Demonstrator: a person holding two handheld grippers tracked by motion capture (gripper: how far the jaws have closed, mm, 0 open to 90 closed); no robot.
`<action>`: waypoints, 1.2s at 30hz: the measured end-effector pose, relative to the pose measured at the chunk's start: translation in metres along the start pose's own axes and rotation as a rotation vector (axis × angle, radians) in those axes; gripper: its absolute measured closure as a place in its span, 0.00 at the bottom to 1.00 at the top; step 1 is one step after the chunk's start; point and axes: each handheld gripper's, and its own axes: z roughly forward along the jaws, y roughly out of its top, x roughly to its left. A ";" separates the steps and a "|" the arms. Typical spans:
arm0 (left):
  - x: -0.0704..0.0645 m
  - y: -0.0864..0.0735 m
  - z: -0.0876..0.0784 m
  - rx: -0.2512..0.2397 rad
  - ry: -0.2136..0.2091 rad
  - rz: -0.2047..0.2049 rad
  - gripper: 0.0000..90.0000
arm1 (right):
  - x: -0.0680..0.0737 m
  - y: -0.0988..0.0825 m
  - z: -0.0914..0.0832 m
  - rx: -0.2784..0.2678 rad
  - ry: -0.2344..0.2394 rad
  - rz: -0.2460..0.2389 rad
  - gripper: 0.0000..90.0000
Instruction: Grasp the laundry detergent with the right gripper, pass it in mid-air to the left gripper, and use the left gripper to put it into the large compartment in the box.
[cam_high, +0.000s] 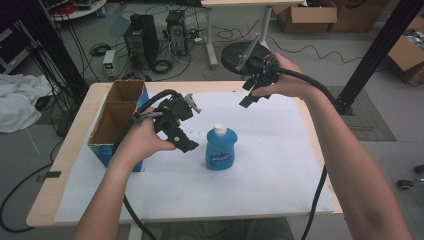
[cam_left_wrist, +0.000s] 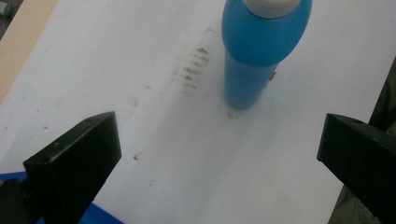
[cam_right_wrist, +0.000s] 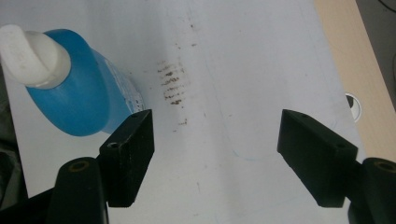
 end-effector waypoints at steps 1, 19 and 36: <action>0.000 0.000 0.000 0.003 -0.001 0.003 0.00 | 0.001 -0.003 -0.001 -0.025 0.011 0.000 0.29; 0.003 -0.003 -0.003 0.018 -0.005 -0.001 0.00 | 0.017 -0.040 -0.007 -0.281 0.148 -0.058 0.25; 0.005 -0.002 -0.007 0.018 -0.004 0.001 0.00 | 0.031 -0.068 0.019 -0.396 0.197 -0.065 0.22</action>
